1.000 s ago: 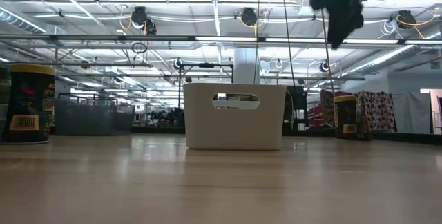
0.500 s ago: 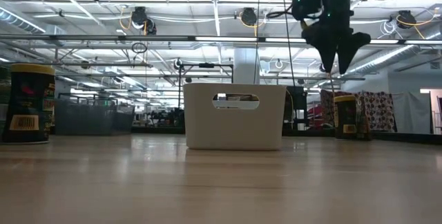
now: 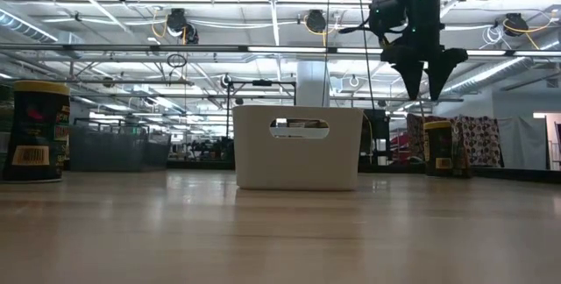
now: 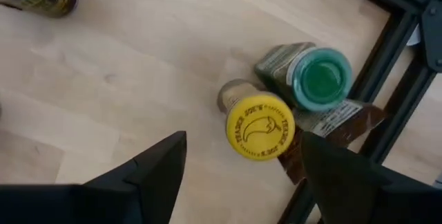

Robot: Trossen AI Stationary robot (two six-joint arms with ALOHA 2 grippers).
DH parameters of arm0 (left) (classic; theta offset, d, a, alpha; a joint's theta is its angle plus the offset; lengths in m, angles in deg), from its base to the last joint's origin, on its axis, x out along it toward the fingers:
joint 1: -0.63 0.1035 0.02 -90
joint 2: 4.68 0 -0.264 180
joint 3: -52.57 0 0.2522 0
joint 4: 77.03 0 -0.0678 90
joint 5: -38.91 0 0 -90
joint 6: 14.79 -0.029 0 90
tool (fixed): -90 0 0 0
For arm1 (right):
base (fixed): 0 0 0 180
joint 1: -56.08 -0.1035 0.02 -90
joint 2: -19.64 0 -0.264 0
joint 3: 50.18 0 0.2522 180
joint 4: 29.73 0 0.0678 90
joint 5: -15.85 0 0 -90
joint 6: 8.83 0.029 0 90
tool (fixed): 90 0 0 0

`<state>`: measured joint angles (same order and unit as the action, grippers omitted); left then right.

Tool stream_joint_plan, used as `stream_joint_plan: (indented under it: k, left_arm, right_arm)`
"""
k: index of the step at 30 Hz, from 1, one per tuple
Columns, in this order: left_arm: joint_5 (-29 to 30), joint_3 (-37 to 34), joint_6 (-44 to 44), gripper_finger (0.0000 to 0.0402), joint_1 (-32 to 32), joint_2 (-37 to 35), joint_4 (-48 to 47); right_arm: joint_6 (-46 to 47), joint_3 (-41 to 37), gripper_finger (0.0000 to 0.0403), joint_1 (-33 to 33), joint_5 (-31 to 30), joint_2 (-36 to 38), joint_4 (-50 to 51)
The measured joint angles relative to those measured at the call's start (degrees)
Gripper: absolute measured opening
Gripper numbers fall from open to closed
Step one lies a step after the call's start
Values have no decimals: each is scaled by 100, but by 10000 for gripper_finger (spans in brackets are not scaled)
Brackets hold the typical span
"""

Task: Sort spices by type
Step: Put the top right yellow spice bottle into the top white bin

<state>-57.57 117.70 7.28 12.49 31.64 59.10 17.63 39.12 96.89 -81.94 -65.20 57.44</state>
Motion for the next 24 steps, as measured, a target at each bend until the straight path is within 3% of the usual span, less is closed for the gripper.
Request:
stream_joint_plan:
  k: [10,20,24]
  left_arm:
    - [0,-2,-5,98,0,4,0]
    - [32,-2,-24,98,0,4,2]
    - [43,-2,-13,98,0,4,2]
  right_arm:
    - [209,-789,294,88,28,-2,-318]
    - [311,-1331,295,88,-32,0,-1029]
    - [459,-1358,295,90,-418,0,-1091]
